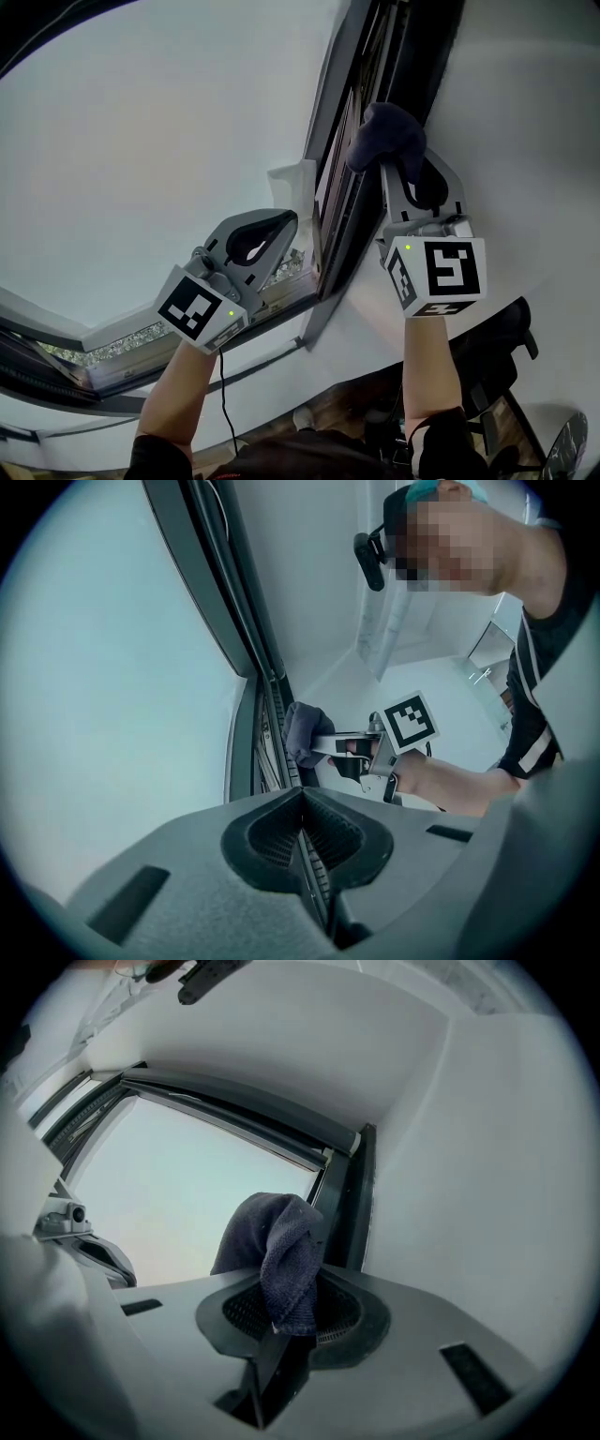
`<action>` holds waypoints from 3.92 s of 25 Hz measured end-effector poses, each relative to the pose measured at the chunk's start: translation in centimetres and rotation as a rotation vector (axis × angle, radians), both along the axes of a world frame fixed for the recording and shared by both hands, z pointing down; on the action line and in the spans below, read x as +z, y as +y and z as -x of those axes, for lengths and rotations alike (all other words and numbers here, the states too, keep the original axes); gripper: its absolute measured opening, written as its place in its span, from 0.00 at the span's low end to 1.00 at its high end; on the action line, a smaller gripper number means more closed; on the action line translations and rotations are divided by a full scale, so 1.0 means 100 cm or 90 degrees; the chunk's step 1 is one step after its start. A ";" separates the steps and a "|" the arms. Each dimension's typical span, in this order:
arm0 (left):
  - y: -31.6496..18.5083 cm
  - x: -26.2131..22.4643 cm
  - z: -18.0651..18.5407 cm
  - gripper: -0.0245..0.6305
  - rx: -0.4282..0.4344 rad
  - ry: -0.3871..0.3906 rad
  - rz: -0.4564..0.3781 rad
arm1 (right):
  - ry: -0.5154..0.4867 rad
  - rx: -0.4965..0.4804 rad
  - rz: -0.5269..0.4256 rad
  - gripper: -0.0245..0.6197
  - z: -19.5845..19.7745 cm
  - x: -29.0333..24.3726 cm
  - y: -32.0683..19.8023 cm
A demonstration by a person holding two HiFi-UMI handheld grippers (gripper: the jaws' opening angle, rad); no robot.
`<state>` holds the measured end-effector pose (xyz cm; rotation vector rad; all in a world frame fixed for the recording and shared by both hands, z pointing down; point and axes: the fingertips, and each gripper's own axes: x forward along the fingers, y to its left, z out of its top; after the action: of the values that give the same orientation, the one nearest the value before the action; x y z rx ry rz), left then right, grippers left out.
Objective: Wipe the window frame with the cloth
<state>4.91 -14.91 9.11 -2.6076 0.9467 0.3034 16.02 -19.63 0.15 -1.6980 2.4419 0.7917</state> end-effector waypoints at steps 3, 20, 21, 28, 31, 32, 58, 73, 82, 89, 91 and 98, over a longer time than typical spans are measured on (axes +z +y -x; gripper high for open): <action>-0.002 -0.002 -0.002 0.07 0.003 -0.004 -0.001 | -0.005 0.008 -0.004 0.16 0.000 -0.004 -0.002; 0.000 0.011 -0.002 0.07 0.018 -0.015 0.017 | -0.076 0.002 0.040 0.16 0.000 0.015 -0.005; 0.000 0.014 -0.002 0.07 0.019 -0.015 0.022 | -0.079 0.001 0.044 0.16 0.001 0.019 -0.006; 0.000 0.037 0.002 0.07 0.021 -0.016 0.056 | -0.096 0.003 0.072 0.16 0.000 0.047 -0.007; -0.001 0.047 0.002 0.07 0.024 -0.015 0.071 | -0.100 0.001 0.086 0.16 0.002 0.061 -0.009; -0.002 0.051 0.002 0.07 0.024 -0.016 0.076 | -0.104 -0.001 0.092 0.16 0.002 0.065 -0.010; -0.002 0.144 -0.012 0.07 0.052 -0.012 0.185 | -0.138 0.009 0.200 0.16 -0.003 0.191 -0.016; 0.000 0.191 -0.016 0.07 0.053 -0.021 0.239 | -0.144 0.012 0.264 0.16 -0.006 0.269 -0.017; -0.001 0.228 -0.019 0.07 0.050 -0.021 0.286 | -0.158 0.008 0.307 0.16 -0.008 0.323 -0.020; -0.003 0.257 -0.018 0.07 0.040 -0.025 0.317 | -0.157 0.004 0.336 0.16 -0.009 0.358 -0.021; -0.003 0.266 -0.020 0.07 0.040 -0.023 0.324 | -0.155 0.003 0.345 0.16 -0.009 0.367 -0.021; -0.003 0.297 -0.026 0.07 0.038 -0.026 0.357 | -0.157 0.003 0.378 0.16 -0.012 0.404 -0.022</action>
<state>7.48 -15.20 38.78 -3.1336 1.0610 -0.0089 17.19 -21.83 40.51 -1.8165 2.6425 -0.1744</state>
